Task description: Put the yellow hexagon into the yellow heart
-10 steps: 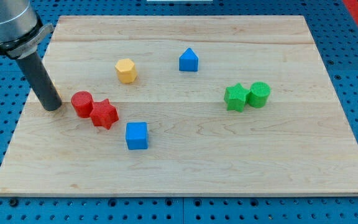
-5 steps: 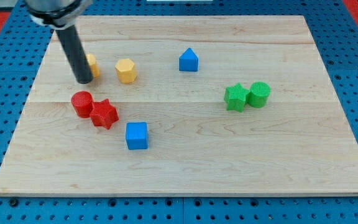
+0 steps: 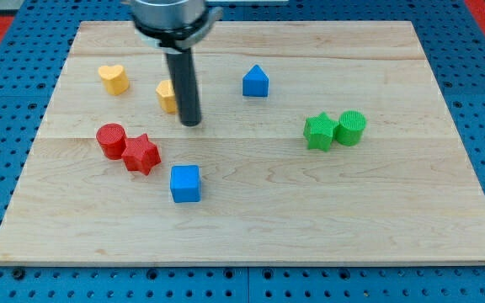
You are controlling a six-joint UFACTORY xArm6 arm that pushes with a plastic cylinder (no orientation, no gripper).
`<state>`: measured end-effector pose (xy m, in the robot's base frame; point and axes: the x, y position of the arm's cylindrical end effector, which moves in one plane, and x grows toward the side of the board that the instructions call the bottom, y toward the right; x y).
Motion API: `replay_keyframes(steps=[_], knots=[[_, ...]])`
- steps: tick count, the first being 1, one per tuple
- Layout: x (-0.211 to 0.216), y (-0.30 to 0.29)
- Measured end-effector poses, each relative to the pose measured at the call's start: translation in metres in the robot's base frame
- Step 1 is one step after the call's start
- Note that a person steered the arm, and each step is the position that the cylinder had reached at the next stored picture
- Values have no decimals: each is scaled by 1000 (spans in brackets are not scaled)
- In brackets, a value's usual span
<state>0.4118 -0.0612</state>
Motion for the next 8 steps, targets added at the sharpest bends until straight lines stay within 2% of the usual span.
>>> replay_keyframes(steps=[2, 3, 4, 7, 8], knots=[[-79, -48], [-67, -40], [-64, -6], [-67, -85], [-70, -43]])
